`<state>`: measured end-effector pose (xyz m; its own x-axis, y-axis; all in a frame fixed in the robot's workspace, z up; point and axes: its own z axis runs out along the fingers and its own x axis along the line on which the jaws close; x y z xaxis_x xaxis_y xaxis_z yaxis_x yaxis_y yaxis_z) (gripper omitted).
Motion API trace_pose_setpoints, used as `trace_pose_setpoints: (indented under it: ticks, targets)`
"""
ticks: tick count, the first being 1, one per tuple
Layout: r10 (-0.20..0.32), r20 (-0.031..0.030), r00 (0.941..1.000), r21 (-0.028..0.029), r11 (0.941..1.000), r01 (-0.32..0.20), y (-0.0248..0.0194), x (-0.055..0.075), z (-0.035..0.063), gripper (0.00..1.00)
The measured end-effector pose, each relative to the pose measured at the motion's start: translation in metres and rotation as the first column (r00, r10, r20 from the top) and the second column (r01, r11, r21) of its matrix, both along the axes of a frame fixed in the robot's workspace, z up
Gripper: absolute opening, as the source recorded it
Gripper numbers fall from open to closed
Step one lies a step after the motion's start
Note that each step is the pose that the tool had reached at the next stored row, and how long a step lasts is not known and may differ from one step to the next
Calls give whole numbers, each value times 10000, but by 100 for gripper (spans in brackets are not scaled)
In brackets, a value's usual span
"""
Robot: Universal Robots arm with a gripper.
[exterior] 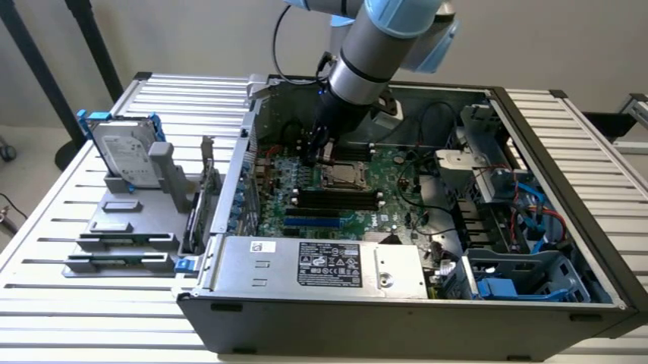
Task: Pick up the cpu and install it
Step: 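Close the cpu cover, then install the first cpu locking lever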
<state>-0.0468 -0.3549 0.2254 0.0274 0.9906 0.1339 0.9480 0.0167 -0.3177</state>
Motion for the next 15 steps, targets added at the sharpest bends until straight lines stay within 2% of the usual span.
trace_pose_setpoints:
  ticks: [15]
  targets:
    - [-2,-1,10000,-1,10000,2,0,-7,1,11]
